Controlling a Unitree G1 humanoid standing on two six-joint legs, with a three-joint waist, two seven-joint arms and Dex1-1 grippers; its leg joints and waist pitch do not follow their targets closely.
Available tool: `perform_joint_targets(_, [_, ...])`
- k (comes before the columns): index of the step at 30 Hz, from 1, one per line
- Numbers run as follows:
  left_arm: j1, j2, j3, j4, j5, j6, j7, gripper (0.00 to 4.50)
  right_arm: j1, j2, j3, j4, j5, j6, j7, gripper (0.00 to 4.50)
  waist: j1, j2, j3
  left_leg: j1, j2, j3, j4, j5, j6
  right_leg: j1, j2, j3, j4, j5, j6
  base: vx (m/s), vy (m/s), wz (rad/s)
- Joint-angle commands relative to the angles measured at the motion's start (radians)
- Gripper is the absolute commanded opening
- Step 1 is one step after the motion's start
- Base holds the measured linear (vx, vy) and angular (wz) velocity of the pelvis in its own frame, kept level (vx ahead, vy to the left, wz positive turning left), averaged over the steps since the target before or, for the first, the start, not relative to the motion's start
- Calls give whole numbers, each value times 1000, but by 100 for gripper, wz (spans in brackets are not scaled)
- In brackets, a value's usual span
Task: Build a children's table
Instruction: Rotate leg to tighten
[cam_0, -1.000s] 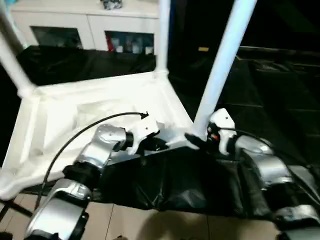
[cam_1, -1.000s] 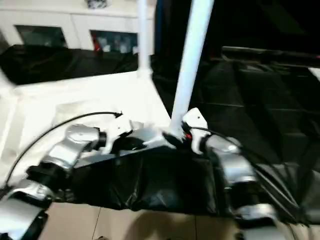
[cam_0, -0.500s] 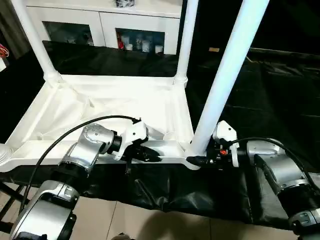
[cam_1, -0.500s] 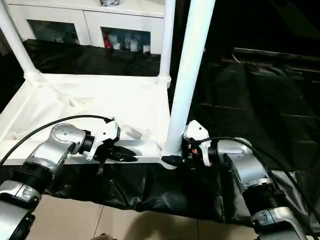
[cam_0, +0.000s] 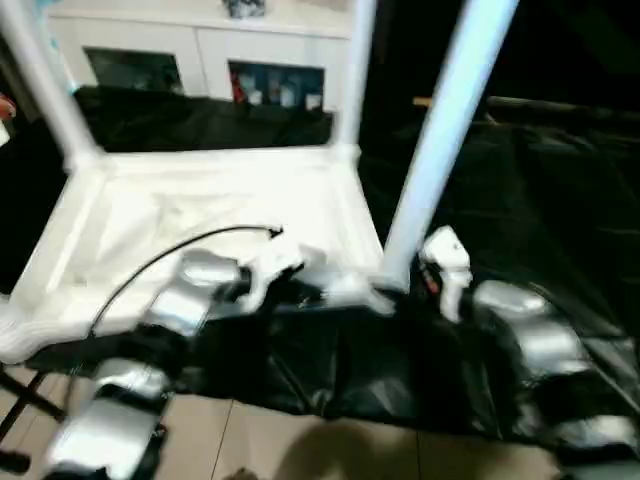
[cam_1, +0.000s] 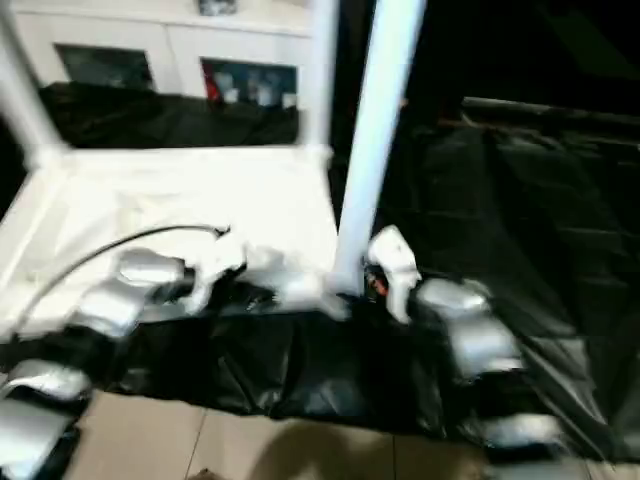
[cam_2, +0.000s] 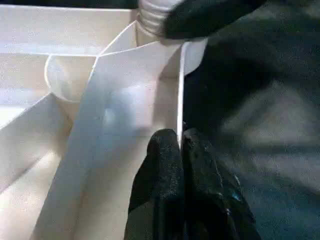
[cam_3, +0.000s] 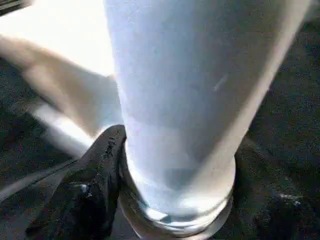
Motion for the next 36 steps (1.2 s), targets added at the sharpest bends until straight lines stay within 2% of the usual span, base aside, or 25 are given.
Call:
perform_joint_targets(1, [-31, -113, -29, 24, -8, 33, 98, 0, -9, 110, 74, 34, -23, 37, -92, 271, 3, 1, -56, 10, 78, -40, -78, -138, 25, 45, -112, 65, -83, -295, -185, 0, 0, 0])
perform_joint_targets(2, [-31, -113, -29, 24, -8, 33, 98, 0, -9, 110, 74, 34, -23, 37, -92, 271, 1, -1, -55, 10, 77, -38, -78, -135, 27, 43, -110, 66, -84, -280, -187, 0, 0, 0])
perform_joint_targets(4, [-40, -141, -28, 37, -8, 41, 127, 0, -10, 146, 81, 32, -29, 42, -120, 271, 4, -4, -55, 7, 73, -39, -77, -144, 40, 48, -114, 65, -88, -310, -173, 0, 0, 0])
perform_joint_targets(5, [-48, -161, -32, 46, -4, 40, 139, 0, -6, 173, 93, 12, -33, 26, -108, 271, 6, 1, -56, 7, 73, -40, -78, -143, 41, 48, -115, 65, -89, -317, -169, 0, 0, 0])
perform_joint_targets(7, [-51, -170, -35, 50, -1, 36, 136, 0, -4, 184, 99, 1, -34, 13, -95, 340, 4, 0, -55, 7, 75, -41, -79, -151, 46, 47, -112, 64, -90, -325, -159, 0, 0, 0])
perform_joint_targets(8, [-52, -173, -36, 50, 4, 35, 137, 0, -3, 189, 94, -3, -31, 13, -92, 340, 4, 0, -56, 6, 76, -41, -80, -150, 46, 48, -112, 64, -89, -320, -160, 0, 0, 0])
perform_joint_targets(9, [-43, -162, -41, 31, 7, 32, 110, 0, -3, 176, 78, -20, -7, 28, -70, 347, 4, 1, -55, 7, 77, -42, -81, -154, 46, 47, -112, 64, -89, -315, -163, 0, 0, 0])
perform_joint_targets(12, [-35, -147, -44, 16, 5, 23, 87, 0, -4, 153, 72, -29, 2, 28, -49, 387, 4, 0, -57, 5, 79, -42, -81, -148, 50, 49, -114, 65, -85, -281, -174, 0, 0, 0])
perform_joint_targets(15, [-10, -95, -53, -17, -11, -4, -1, 0, -4, 74, 74, -47, 3, 10, 44, 411, 6, 0, -62, 4, 78, -40, -77, -129, 59, 53, -116, 67, -79, -234, -185, 0, 0, 0])
perform_joint_targets(18, [14, -45, -57, -45, -28, -26, -93, 0, 1, -2, 88, -64, 5, -1, 166, 411, 6, -3, -65, -3, 78, -39, -71, -67, 99, 57, -112, 64, -62, -113, -215, 0, 0, 0])
perform_joint_targets(21, [30, 6, -63, -64, -36, -48, -174, 0, 14, -83, 118, -89, 12, -12, 306, 411, 15, -6, -67, -6, 78, -33, -64, -39, 132, 59, -108, 61, -51, -32, -239, 0, 0, 0])
perform_joint_targets(22, [31, 18, -61, -65, -38, -48, -193, 0, 20, -107, 128, -98, 16, -13, 350, 411, 16, -4, -67, -7, 78, -33, -64, -38, 136, 60, -109, 60, -50, -32, -241, 0, 0, 0])
perform_joint_targets(25, [34, 52, -54, -74, -52, -55, -255, 0, 29, -165, 150, -119, 21, -12, 467, 411, 23, -3, -63, -2, 82, -31, -65, -74, 129, 55, -111, 58, -60, -116, -229, 0, 0, 0])
perform_joint_targets(27, [36, 62, -52, -81, -57, -52, -274, 0, 30, -180, 156, -124, 22, -16, 501, 411, 26, -5, -60, -1, 86, -33, -68, -97, 108, 54, -111, 56, -66, -181, -215, 0, 0, 0])
perform_joint_targets(28, [38, 73, -51, -87, -62, -51, -291, 0, 33, -193, 162, -132, 26, -15, 532, 411, 26, -9, -60, -1, 86, -32, -69, -100, 105, 54, -111, 57, -67, -194, -211, 0, 0, 0])
perform_joint_targets(29, [41, 91, -50, -97, -72, -46, -323, 0, 37, -214, 172, -147, 36, -14, 583, 411, 30, -8, -59, 0, 86, -34, -70, -106, 98, 53, -112, 57, -68, -217, -204, 0, 0, 0])
perform_joint_targets(30, [42, 96, -51, -99, -74, -49, -331, 0, 37, -217, 173, -151, 40, -12, 590, 388, 31, -7, -61, 1, 87, -33, -70, -98, 97, 53, -111, 57, -66, -207, -202, 0, 0, 0])
perform_joint_targets(36, [54, 123, -56, -122, -95, -38, -395, 0, 38, -227, 185, -164, 55, 1, 637, 340, 34, -11, -63, -2, 87, -33, -67, -60, 102, 53, -112, 57, -55, -134, -223, 0, 0, 0])
